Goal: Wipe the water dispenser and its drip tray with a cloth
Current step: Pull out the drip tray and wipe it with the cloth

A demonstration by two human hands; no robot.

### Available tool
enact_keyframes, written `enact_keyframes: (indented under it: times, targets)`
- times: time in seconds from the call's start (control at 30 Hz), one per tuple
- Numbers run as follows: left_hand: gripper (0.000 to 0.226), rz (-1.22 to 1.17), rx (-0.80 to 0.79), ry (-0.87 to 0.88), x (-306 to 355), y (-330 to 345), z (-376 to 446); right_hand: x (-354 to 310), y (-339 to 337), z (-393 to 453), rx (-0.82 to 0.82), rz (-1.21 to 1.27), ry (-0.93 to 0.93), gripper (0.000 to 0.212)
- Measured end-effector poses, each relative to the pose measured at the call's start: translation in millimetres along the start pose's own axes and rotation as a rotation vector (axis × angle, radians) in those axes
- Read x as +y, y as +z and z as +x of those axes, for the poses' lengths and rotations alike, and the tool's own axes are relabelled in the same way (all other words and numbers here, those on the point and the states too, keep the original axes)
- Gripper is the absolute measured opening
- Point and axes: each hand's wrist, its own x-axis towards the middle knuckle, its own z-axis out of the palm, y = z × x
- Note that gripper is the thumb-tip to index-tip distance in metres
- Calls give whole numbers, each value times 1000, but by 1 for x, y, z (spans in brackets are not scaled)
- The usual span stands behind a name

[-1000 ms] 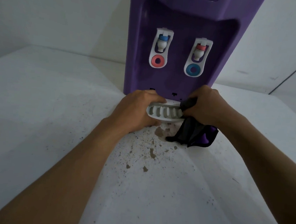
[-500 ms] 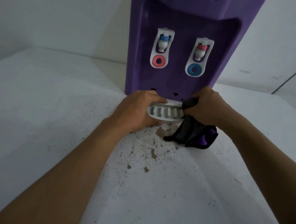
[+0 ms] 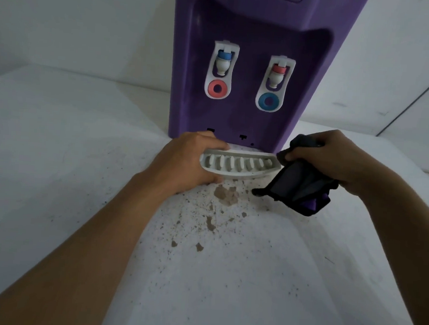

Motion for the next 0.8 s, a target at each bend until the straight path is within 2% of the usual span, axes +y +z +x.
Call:
enact_keyframes:
  times: [0.13,0.33,0.5,0.63,0.8]
  targets:
    - [72,8,-5,7,0,0,1,-8,15,7,4,-69,-49,17]
    - [70,42,11,38,4,-1,1,-17,42,21,85,-335,-123,25]
    - [69,47,18,54,5,0,-1,-13,48,23,101,-322,-136,21]
    - [66,72,33,68,8,-1,-1,-8,47,20,48,-376,-177,15]
    - [70,62,16,47,8,-1,0,-19,41,24,-17,-452,-183,23]
